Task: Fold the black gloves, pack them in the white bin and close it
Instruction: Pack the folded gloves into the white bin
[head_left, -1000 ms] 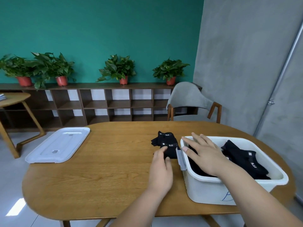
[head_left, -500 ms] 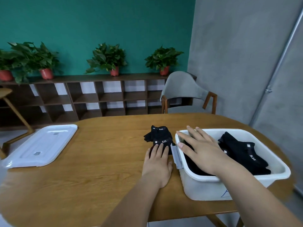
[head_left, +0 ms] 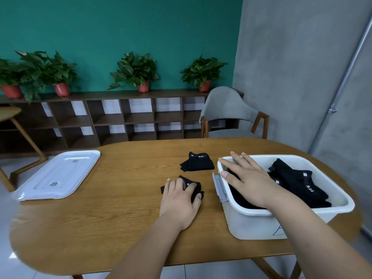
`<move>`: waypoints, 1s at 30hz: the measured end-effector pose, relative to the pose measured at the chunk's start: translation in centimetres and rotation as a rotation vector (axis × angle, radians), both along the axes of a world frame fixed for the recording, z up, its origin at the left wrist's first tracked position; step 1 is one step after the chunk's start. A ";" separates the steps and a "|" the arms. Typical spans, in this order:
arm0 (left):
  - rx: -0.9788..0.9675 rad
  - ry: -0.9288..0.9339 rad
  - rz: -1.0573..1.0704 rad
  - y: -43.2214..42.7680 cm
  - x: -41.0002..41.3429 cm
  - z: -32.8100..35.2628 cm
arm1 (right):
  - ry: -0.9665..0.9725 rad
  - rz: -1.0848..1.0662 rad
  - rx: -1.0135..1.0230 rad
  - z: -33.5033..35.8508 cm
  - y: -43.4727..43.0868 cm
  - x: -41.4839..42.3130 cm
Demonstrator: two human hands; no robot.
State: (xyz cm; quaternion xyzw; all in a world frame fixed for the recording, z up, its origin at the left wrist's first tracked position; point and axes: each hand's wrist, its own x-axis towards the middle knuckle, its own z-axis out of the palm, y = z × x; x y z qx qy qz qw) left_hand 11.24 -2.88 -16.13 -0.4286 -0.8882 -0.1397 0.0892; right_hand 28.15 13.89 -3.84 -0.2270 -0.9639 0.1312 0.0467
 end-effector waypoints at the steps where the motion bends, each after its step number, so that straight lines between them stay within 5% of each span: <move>1: 0.032 0.012 -0.016 -0.8 -0.1 -0.1 | -0.002 0.002 0.001 0.0 -0.1 0.0; 12: 0.493 0.057 0.010 -6.2 0.2 -2.2 | 0.011 0.013 0.008 -0.1 -4.0 -3.7; 21: 0.273 -0.135 0.444 -6.8 1.0 -1.3 | 0.060 -0.029 0.017 -0.1 -5.9 -5.7; 26: 0.358 -0.277 0.398 -7.2 0.6 -0.8 | 0.204 -0.054 0.156 0.1 -6.2 -5.3; 30: 0.585 -0.432 0.322 -8.2 0.4 -0.8 | 0.537 -0.021 0.363 0.5 -6.6 -4.8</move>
